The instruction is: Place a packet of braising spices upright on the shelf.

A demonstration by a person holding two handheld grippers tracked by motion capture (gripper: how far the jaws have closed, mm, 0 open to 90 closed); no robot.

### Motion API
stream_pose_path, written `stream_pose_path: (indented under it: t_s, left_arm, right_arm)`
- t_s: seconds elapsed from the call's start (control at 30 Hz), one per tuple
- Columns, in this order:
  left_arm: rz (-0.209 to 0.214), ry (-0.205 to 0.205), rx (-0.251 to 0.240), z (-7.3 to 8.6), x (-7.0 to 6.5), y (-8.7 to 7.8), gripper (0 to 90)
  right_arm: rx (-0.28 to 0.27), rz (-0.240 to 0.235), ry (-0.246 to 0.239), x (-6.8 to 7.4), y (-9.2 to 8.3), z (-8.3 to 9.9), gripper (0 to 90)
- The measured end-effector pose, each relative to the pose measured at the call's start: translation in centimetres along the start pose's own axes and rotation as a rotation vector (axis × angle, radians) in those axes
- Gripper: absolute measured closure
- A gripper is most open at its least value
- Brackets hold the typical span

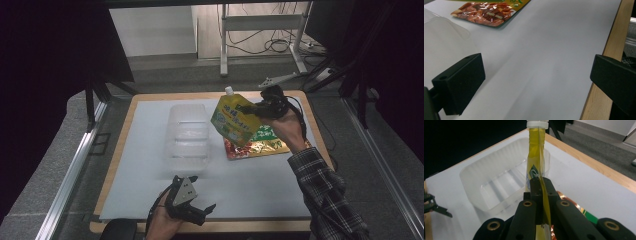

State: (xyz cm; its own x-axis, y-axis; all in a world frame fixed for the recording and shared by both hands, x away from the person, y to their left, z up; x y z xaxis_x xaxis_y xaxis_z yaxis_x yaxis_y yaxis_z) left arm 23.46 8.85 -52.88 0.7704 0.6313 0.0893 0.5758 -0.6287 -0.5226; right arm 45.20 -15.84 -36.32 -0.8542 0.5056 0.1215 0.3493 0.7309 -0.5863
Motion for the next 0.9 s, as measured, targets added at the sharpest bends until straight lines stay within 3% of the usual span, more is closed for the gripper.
stream_pose_path:
  t_s: [0.37, 0.9]
  left_arm:
    - [-0.008, -0.001, -0.009, 0.0, 0.1, -0.2, 0.0]
    - [0.013, -0.002, -0.022, 0.0, -0.1, -0.1, 0.0]
  right_arm:
    - [-0.008, 0.017, -0.031, -0.5, 1.4, -2.5, 88.9]
    - [-0.023, 0.015, -0.055, -0.9, 3.8, -5.2, 88.9]
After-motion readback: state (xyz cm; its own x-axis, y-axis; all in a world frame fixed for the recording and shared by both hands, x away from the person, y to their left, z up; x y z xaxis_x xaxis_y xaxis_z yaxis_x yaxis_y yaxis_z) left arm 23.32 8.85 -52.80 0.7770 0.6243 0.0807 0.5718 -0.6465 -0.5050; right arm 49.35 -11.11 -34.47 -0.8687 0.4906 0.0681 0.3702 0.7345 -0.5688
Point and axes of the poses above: each handheld gripper's, and its own axes: y roughly forward along the jaws, z roughly out of its underside, x roughly to its left, the point moved 2 cm from there along y, roughly forward along the jaws, and after that the axes turned 3 degrees about -z, right-handed, at the moved point
